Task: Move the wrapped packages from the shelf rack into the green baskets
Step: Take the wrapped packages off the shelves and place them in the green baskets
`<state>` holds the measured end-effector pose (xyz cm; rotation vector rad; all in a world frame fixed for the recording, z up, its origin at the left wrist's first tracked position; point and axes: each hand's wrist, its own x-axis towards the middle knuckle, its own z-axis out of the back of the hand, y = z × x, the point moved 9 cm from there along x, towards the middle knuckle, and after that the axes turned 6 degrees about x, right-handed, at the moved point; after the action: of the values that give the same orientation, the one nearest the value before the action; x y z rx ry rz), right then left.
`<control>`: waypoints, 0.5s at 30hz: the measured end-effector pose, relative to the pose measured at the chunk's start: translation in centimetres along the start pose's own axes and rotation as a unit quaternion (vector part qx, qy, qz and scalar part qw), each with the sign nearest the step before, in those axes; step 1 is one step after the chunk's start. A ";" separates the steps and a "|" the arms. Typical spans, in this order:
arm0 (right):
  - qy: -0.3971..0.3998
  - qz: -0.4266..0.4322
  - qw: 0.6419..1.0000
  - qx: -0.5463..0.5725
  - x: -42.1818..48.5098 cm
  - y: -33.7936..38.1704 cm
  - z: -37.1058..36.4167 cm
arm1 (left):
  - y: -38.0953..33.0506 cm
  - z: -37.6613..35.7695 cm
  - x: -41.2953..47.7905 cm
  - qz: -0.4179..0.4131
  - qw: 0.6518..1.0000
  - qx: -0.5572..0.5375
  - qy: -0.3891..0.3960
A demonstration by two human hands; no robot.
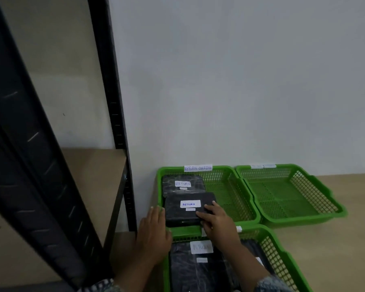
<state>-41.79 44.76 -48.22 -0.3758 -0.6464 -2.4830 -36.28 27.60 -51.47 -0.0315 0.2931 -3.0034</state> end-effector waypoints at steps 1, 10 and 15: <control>0.013 0.000 1.000 0.005 0.2 -0.2 -0.7 | 0.2 -0.3 0.0 0.008 1.000 -0.004 0.004; 0.048 0.009 0.998 0.031 0.0 -1.7 -2.9 | 0.7 -1.4 -0.3 0.047 0.998 -0.019 0.035; 0.076 0.007 0.997 0.027 -0.2 -1.7 -3.2 | 0.6 -1.9 -0.7 0.068 0.996 -0.045 0.024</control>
<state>-43.03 44.47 -51.59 -0.1680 -0.6433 -2.4462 -35.55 27.50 -53.48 0.0492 0.4166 -2.8576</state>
